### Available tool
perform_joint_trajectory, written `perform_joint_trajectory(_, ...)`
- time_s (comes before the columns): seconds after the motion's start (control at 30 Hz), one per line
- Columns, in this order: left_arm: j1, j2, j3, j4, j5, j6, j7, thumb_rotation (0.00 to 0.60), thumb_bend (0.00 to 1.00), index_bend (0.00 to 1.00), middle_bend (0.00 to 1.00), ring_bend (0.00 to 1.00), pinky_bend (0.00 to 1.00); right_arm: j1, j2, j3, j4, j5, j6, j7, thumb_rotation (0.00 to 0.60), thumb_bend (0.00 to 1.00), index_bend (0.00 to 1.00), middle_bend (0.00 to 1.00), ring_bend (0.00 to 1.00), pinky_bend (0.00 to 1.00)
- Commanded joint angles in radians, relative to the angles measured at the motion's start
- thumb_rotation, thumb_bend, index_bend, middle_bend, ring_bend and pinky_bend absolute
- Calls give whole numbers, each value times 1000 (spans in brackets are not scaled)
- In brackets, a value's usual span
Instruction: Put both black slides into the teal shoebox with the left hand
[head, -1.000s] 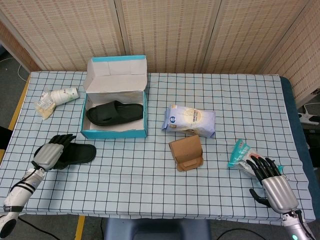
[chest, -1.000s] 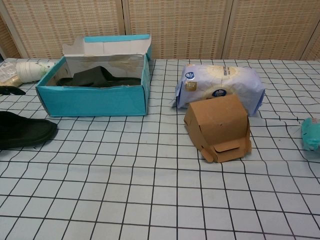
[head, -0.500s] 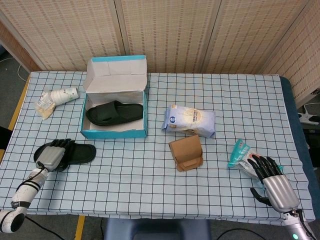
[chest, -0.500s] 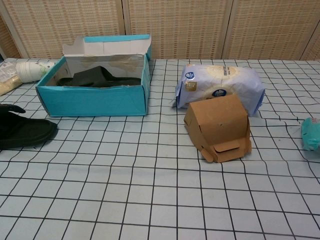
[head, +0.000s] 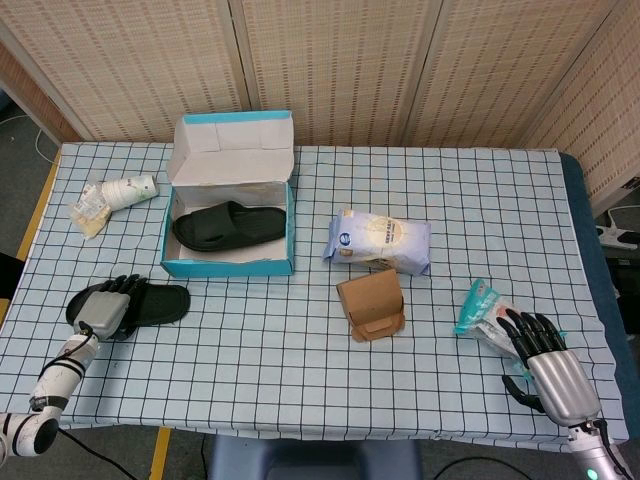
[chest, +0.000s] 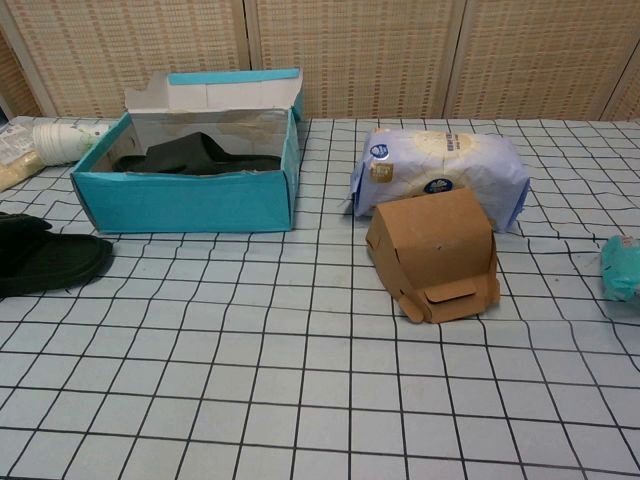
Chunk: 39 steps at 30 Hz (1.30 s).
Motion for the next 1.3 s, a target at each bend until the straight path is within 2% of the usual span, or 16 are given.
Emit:
perform_joint_trajectory(0.03, 4, -3, -8, 5, 3, 0, -2, 600, 419, 0, 28, 38, 211, 1, -1, 0, 0, 1, -3, -2, 575, 241, 0, 0, 0, 0)
perform_joint_trajectory(0.1, 9, 0, -16, -3, 13, 8, -19, 600, 449, 38, 134, 135, 300, 2, -3, 0, 1, 2, -7, -3, 574, 241, 0, 0, 0, 0)
perform_joint_trajectory(0.13, 12, 4, -17, -7, 24, 17, -22, 600, 479, 115, 233, 213, 366, 3, -3, 0, 0, 3, -9, -4, 575, 241, 0, 0, 0, 0)
perform_joint_trajectory(0.23, 18, 18, -17, -27, 40, 30, -22, 600, 555, 307, 408, 357, 498, 2, -3, 1, 0, 2, -7, -4, 575, 241, 0, 0, 0, 0)
perform_joint_trajectory(0.33, 21, 37, -15, -50, 46, 28, -11, 600, 618, 397, 508, 444, 579, 1, -3, 0, 0, 2, -5, -4, 575, 242, 0, 0, 0, 0)
perform_joint_trajectory(0.87, 68, 116, -31, -153, 83, 161, 92, 600, 657, 443, 551, 482, 620, 0, -4, -2, -1, -4, -4, -5, 575, 241, 0, 0, 0, 0)
perform_joint_trajectory(1.17, 74, 139, -45, -180, 95, 180, 89, 600, 656, 446, 554, 487, 623, -1, -2, -2, -2, -5, -4, -3, 575, 241, 0, 0, 0, 0)
perform_joint_trajectory(1.3, 76, 179, -75, -234, 141, 244, 41, 600, 657, 447, 554, 488, 624, 0, -3, -1, -1, -1, -8, -4, 576, 242, 0, 0, 0, 0)
